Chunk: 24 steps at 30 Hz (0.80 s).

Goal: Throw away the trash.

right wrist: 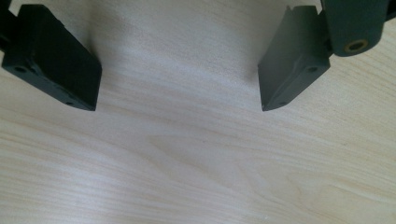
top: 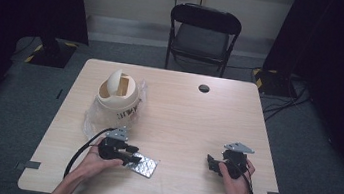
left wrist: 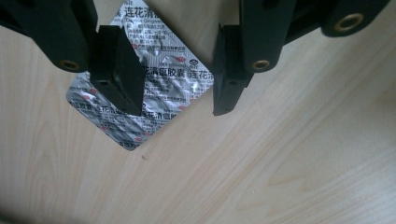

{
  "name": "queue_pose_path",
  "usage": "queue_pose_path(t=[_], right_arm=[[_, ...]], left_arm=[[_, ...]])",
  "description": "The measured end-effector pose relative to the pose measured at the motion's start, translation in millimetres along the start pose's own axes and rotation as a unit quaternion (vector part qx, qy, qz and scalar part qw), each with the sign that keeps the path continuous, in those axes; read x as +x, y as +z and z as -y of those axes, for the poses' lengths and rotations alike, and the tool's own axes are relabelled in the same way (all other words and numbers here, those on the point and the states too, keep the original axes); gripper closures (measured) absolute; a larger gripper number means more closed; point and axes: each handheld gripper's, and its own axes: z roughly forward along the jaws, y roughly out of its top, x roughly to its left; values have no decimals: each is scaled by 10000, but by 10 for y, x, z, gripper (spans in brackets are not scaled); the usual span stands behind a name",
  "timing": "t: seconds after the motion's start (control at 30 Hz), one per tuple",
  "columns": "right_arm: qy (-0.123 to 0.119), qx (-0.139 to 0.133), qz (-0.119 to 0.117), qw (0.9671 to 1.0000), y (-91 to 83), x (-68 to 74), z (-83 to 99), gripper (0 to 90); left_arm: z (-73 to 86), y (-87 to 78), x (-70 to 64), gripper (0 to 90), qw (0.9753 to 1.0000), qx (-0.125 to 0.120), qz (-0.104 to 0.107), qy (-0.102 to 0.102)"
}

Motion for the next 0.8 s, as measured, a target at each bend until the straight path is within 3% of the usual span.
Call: queue_pose_path(t=[0.27, 0.37, 0.4, 0.43, 0.53, 0.63, 0.7, 0.8], right_arm=[[1, 0, 0, 10000, 0, 0, 0, 125], [4, 0, 0, 10000, 0, 1, 0, 125], [4, 0, 0, 10000, 0, 1, 0, 125], [5, 0, 0, 10000, 0, 1, 0, 125], [4, -1, 0, 10000, 0, 0, -1, 125], [1, 0, 0, 10000, 0, 0, 0, 125], [5, -1, 1, 10000, 0, 1, 0, 125], [1, 0, 0, 10000, 0, 0, 0, 125]], left_arm=[[140, -149, -53, 576, 9999, 61, 81, -122], [168, -163, -54, 302, 9993, 18, 333, -149], [164, -151, -64, 302, 9991, 20, 414, -118], [146, -123, -93, 216, 9988, 86, 489, 36], [124, -96, -120, 187, 9987, 145, 462, 158], [117, -84, -147, 187, 9988, 194, 376, 265], [124, -76, -222, 198, 9980, 280, 131, 544], [141, -67, -273, 198, 9976, 257, 110, 629]])
